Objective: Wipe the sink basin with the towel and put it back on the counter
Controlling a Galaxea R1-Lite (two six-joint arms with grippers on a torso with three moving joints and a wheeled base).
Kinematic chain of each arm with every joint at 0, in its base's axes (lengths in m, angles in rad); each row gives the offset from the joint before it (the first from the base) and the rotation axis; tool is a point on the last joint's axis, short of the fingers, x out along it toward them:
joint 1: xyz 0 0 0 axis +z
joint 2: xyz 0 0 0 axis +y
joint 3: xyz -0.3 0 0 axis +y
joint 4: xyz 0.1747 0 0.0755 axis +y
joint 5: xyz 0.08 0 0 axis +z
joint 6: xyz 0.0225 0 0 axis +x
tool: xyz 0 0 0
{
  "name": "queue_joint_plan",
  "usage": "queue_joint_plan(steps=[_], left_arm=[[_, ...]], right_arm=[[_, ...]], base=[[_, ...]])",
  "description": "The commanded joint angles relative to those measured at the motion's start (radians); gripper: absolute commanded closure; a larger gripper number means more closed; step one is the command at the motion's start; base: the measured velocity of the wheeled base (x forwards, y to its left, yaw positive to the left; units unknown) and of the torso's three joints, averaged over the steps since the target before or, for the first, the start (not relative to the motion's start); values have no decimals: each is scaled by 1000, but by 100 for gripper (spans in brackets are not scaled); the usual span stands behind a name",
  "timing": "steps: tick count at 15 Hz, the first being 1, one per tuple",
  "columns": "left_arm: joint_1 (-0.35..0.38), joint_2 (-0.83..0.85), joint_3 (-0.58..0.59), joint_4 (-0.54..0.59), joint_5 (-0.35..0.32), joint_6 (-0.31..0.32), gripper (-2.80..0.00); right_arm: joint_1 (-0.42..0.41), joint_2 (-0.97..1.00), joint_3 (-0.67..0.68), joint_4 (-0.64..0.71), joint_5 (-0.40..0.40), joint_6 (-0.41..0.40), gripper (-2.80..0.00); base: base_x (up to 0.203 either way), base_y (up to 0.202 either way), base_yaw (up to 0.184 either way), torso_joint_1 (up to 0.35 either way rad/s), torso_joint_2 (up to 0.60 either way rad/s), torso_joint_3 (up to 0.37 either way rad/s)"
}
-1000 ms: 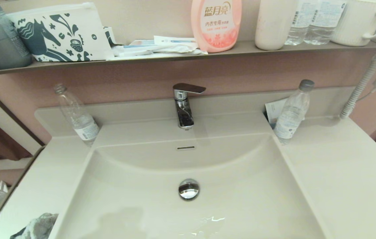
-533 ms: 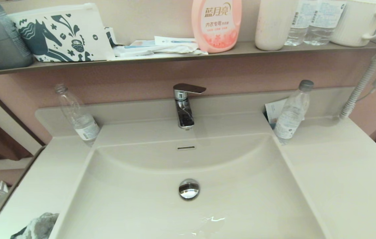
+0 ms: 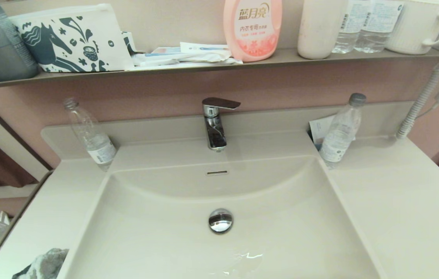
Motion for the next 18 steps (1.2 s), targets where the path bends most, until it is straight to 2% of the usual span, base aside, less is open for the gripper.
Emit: queue_joint_plan(steps=[1,3,5,8,11,12,13,16,18], left_arm=[[20,-3,66,-68,46,31,0],[70,-16,85,-78,51,32,0],[113,-81,152,-122,33,71,0],[109,-162,272,-175,12,111,0],[110,-265,510,-359,-5,236,0],[110,-280,569,-461,-7,270,0],[111,-290,602,-517,-18,296,0],[111,-293,625,-528,-98,297,0],[111,-293,631,-526,-108,299,0]], right_arm=[[0,1,0,0,0,-1,0],[0,1,0,0,0,0,0],[0,1,0,0,0,-1,0],[0,1,0,0,0,-1,0],[0,1,0,0,0,0,0],[0,1,0,0,0,-1,0],[0,1,0,0,0,0,0],[2,1,0,0,0,0,0],[0,1,0,0,0,0,0]], base=[[0,0,0,0,0,0],[0,0,0,0,0,0],[0,0,0,0,0,0],[0,0,0,0,0,0],[0,0,0,0,0,0],[0,0,0,0,0,0],[0,0,0,0,0,0],[0,0,0,0,0,0],[0,0,0,0,0,0]])
